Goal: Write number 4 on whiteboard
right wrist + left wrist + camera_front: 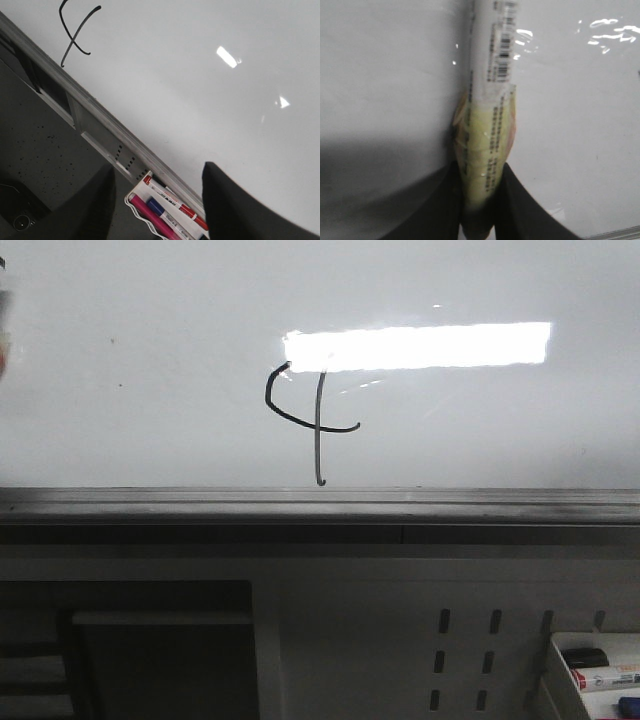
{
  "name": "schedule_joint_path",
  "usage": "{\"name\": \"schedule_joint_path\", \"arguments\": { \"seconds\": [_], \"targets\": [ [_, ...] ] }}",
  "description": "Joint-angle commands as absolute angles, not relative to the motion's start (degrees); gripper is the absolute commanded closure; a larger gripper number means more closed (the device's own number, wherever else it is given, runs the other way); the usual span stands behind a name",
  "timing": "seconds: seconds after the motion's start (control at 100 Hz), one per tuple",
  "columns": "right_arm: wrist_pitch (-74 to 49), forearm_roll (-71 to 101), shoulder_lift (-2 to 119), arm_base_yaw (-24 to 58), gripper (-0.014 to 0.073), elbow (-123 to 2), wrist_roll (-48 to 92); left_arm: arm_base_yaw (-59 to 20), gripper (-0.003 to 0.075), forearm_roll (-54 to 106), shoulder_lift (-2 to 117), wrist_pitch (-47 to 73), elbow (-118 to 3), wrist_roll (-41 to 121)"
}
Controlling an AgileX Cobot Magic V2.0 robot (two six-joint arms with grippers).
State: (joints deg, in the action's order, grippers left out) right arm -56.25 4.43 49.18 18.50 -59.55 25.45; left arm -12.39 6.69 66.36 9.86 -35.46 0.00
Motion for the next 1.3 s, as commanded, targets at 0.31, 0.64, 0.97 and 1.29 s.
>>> {"name": "schedule_joint_path", "arguments": {
  "seconds": [0.31,0.64,0.97,1.29],
  "targets": [
    [-52.6,4.2,48.5,18.2,0.0253,-60.9,25.6,-12.1,0.0634,6.5,67.5,4.4,-38.2,-0.8],
    [-54.2,2.4,47.8,18.2,0.0253,-61.0,20.7,-12.1,0.0331,3.2,64.5,14.1,-41.4,-0.8],
    [-49.4,-10.0,41.0,18.2,0.0264,-51.0,-3.8,-12.1,0.0332,-3.6,46.0,38.1,-46.9,-0.8],
    [-30.8,-10.3,27.2,18.2,0.0610,-35.8,-6.9,-12.1,0.0472,-3.4,22.7,21.5,-29.6,-1.0]
  ]
}}
